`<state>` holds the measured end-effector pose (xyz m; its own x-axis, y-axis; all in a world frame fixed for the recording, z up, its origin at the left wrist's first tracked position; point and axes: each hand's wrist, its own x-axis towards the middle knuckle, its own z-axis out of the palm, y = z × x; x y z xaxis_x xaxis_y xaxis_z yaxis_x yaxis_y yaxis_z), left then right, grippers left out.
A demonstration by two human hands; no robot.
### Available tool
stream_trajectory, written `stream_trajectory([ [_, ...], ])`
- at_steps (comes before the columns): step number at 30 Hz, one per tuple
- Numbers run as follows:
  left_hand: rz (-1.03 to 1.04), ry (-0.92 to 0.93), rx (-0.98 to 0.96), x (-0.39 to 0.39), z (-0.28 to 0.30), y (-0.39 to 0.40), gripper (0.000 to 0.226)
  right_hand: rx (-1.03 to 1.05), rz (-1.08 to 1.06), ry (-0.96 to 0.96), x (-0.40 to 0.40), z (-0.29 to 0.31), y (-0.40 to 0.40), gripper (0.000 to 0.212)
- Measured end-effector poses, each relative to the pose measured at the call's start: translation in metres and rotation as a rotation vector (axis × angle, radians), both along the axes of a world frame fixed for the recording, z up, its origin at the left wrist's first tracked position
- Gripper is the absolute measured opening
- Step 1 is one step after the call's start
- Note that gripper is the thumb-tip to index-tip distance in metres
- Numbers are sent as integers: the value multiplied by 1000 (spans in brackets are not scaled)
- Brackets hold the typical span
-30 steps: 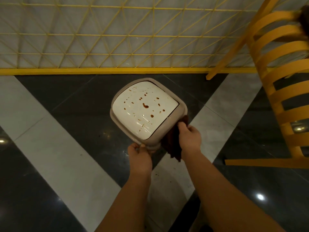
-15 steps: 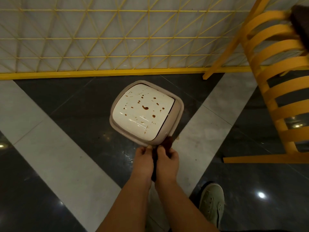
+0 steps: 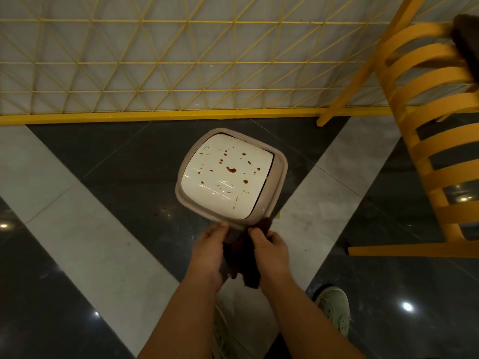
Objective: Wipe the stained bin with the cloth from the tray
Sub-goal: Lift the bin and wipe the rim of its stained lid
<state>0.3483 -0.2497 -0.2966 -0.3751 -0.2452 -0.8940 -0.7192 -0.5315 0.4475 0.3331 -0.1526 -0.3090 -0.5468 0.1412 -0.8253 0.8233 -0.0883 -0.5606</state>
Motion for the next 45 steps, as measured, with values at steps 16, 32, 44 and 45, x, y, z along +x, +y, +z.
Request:
stream_trajectory([
  [16, 68, 158, -40, -5, -10, 31, 30, -99, -290, -20, -3, 8, -7, 26],
  [32, 64, 183, -120, -11, -13, 18, 38, 76, -163, 2, -68, 10, 41, 17],
  [44, 106, 157, -103, -15, -9, 16, 36, 121, -127, 175, -33, -2, 19, 24],
  [45, 105, 156, -100, -15, -9, 13, 35, 114, -77, 150, -46, 1, 27, 25],
])
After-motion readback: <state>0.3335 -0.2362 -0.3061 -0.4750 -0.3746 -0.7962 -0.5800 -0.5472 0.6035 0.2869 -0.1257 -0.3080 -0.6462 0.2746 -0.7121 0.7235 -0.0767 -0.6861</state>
